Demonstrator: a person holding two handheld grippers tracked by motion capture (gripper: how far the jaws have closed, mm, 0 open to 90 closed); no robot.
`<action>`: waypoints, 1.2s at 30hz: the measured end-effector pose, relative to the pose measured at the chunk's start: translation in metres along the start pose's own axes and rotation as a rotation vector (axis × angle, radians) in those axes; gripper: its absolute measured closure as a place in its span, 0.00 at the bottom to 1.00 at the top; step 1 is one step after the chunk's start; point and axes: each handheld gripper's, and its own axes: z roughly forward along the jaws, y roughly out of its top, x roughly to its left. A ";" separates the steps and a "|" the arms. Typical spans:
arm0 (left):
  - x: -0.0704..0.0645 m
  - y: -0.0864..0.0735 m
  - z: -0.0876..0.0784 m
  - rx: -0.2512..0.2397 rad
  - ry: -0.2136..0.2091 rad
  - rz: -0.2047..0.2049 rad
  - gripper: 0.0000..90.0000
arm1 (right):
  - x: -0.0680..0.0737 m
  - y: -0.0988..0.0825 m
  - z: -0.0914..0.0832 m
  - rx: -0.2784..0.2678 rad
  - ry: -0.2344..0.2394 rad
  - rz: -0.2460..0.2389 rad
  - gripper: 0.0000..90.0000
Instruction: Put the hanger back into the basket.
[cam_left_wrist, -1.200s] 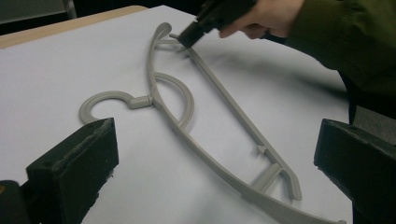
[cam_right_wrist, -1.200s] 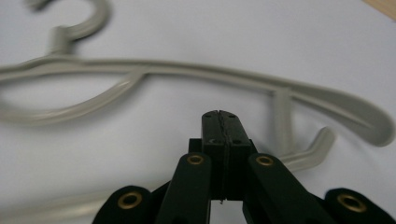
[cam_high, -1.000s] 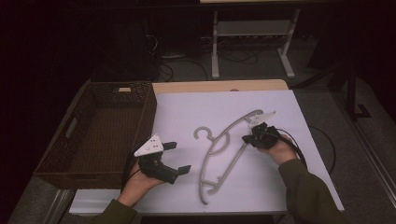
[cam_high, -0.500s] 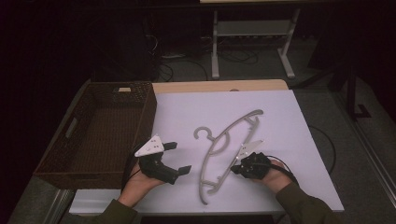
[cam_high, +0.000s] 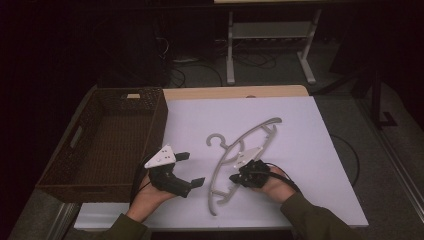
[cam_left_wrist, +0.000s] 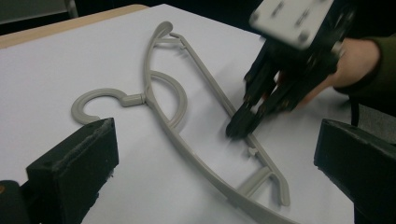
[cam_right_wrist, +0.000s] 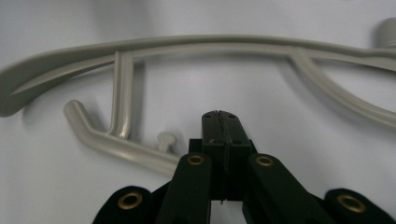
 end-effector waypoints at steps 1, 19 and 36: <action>0.000 0.000 -0.001 0.000 0.000 0.003 0.00 | 0.001 0.004 0.001 -0.003 0.007 0.018 1.00; 0.003 0.001 -0.006 -0.017 0.014 -0.003 0.00 | 0.011 0.067 0.053 -0.059 0.034 -0.053 1.00; 0.004 0.000 -0.005 -0.005 0.014 -0.003 0.00 | -0.091 0.023 -0.016 -0.124 -0.193 0.215 1.00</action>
